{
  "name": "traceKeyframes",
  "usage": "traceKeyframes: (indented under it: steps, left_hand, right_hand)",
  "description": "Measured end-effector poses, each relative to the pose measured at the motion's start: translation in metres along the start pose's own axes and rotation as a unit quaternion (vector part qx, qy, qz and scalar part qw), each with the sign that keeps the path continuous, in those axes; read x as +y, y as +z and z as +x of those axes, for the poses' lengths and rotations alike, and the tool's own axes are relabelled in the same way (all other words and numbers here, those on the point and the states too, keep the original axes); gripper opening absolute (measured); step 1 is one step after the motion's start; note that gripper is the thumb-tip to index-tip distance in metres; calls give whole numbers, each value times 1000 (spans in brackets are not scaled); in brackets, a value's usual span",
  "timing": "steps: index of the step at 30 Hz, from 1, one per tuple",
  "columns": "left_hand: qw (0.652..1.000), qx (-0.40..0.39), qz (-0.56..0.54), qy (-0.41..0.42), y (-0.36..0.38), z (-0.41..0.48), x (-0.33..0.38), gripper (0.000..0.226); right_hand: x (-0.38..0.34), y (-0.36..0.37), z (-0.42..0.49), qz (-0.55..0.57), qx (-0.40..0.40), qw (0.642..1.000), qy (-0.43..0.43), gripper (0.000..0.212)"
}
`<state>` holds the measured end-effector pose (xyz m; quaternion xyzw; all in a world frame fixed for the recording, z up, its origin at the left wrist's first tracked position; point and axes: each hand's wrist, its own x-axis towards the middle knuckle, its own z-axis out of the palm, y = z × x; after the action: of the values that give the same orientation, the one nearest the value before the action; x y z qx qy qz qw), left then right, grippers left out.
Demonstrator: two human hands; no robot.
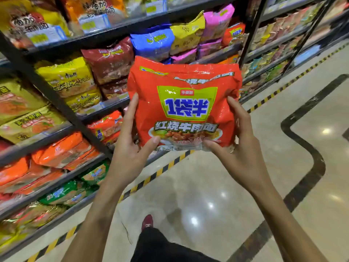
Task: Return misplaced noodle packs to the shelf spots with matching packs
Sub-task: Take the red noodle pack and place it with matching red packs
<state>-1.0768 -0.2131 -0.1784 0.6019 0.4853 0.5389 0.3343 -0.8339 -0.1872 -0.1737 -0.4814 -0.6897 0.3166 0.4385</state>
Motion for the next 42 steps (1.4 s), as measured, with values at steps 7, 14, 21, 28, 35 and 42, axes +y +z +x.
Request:
traceKeyframes:
  steps: [7, 14, 21, 28, 35, 42]
  left_hand:
    - [998, -51, -17, -21, 86, 62, -3, 83]
    - [997, -72, -25, 0, 183, 158, -43, 84]
    - [994, -107, -8, -4, 283, 252, -53, 85]
    - [996, -88, 9, -21, 382, 325, -61, 86]
    - [997, -1, 9, -74, 489, 385, -68, 96]
    - [991, 69, 25, -112, 535, 430, -78, 85]
  right_hand:
    - [55, -69, 32, -7, 30, 999, 43, 89]
    - [126, -141, 102, -42, 76, 993, 77, 90]
    - [192, -229, 174, -41, 87, 992, 87, 90]
    - [273, -307, 254, -15, 46, 996, 74, 85]
    - [351, -407, 347, 42, -74, 994, 66, 81]
    - [398, -441, 430, 54, -151, 986, 34, 82]
